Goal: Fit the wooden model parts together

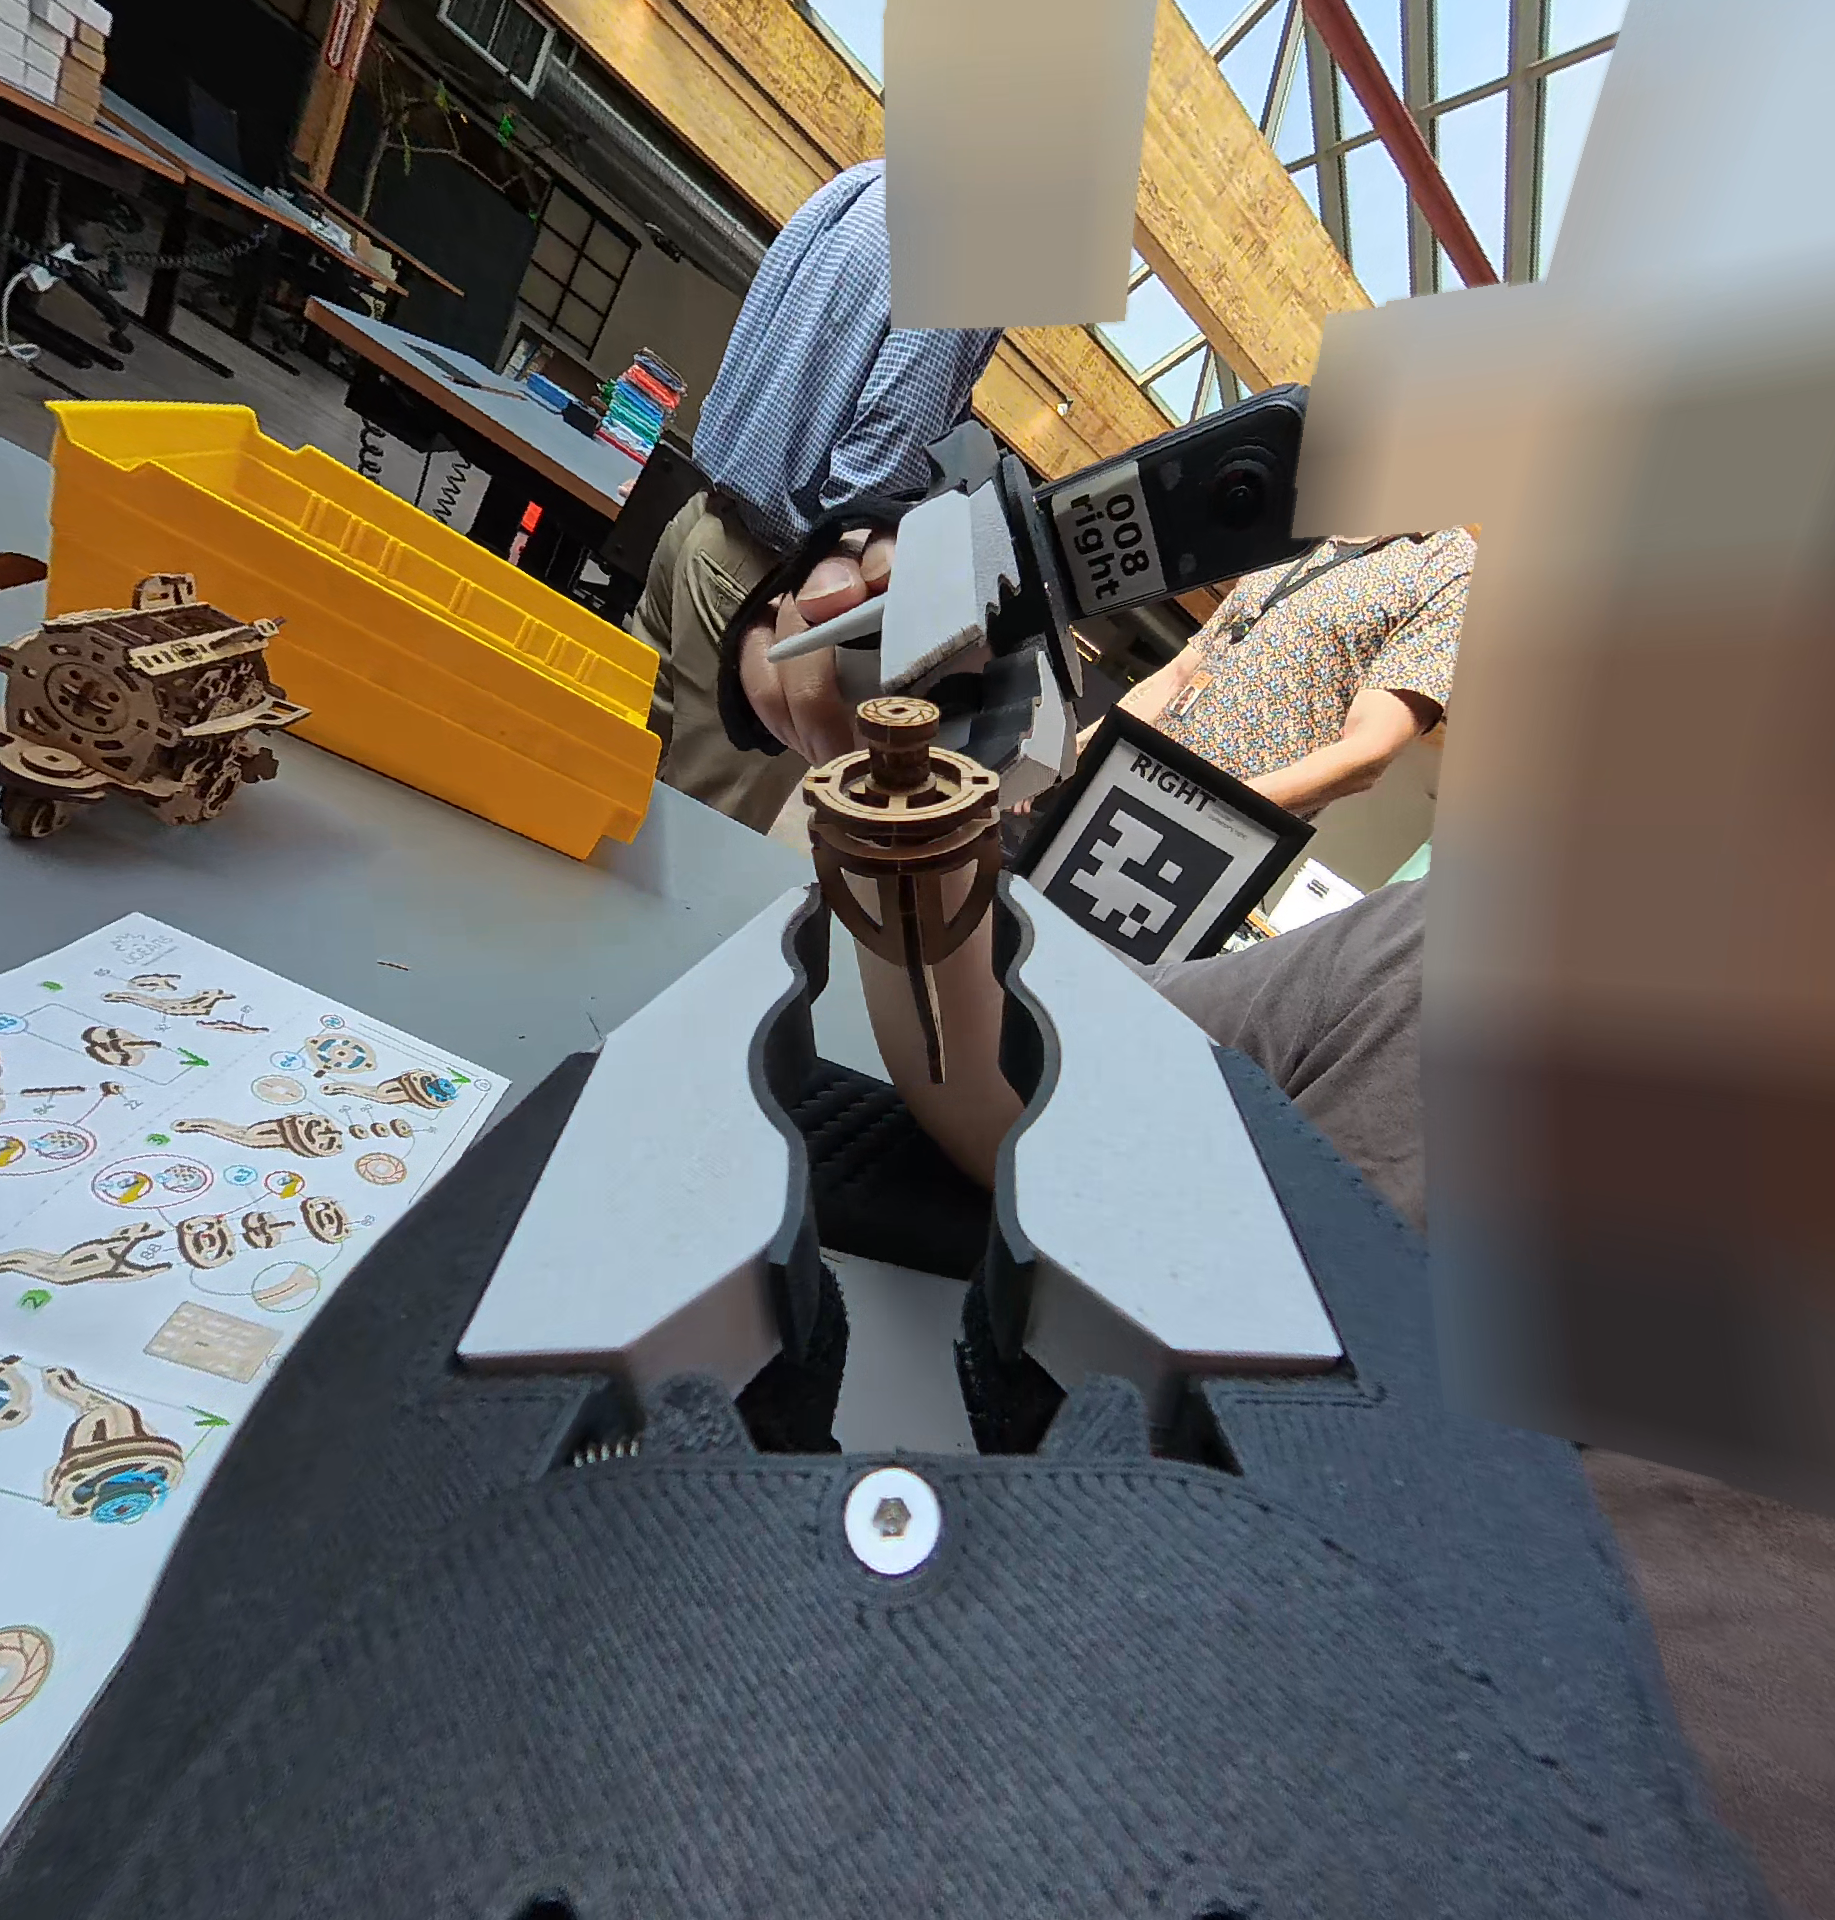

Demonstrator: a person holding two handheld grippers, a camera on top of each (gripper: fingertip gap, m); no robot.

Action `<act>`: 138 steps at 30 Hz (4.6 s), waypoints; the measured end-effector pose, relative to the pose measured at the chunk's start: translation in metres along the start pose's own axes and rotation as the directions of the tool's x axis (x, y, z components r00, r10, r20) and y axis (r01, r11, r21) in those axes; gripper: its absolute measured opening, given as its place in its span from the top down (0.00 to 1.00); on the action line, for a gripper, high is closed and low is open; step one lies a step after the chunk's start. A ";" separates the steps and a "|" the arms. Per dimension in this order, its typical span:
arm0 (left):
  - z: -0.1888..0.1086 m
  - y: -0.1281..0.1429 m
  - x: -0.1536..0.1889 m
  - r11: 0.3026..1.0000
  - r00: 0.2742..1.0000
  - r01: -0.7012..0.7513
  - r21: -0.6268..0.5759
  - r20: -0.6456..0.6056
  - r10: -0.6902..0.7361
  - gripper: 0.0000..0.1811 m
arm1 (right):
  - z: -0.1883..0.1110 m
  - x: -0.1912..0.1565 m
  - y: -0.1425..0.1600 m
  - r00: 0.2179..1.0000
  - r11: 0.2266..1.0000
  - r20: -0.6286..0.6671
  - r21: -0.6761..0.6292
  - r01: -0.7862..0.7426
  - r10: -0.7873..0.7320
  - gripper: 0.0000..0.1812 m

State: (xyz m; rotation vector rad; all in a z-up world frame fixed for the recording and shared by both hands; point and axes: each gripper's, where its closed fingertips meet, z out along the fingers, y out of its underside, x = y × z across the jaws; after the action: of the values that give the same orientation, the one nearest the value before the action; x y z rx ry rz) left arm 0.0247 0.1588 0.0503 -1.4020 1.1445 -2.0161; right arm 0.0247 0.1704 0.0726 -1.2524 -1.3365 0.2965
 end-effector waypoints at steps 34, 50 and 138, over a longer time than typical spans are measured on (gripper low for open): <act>-0.021 0.024 -0.039 0.574 0.507 -0.647 -0.502 0.280 0.815 0.84 | -0.014 0.002 0.039 0.993 0.981 0.035 -0.163 -0.108 0.115 0.86; -0.067 0.119 -0.046 0.444 0.404 -0.440 -0.781 0.270 0.874 0.84 | -0.049 0.022 0.047 0.985 0.972 -0.086 -0.173 -0.160 0.147 0.86; -0.123 0.172 -0.069 0.026 0.613 -0.014 -1.000 0.012 0.790 0.80 | 0.049 -0.170 0.133 0.944 0.893 0.119 -0.378 -0.244 0.308 0.80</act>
State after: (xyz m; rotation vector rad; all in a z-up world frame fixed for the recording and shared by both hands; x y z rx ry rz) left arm -0.0786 0.1589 -0.1467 -1.5780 2.2950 0.0345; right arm -0.0057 0.1139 -0.1393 -1.7685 -1.4020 0.3817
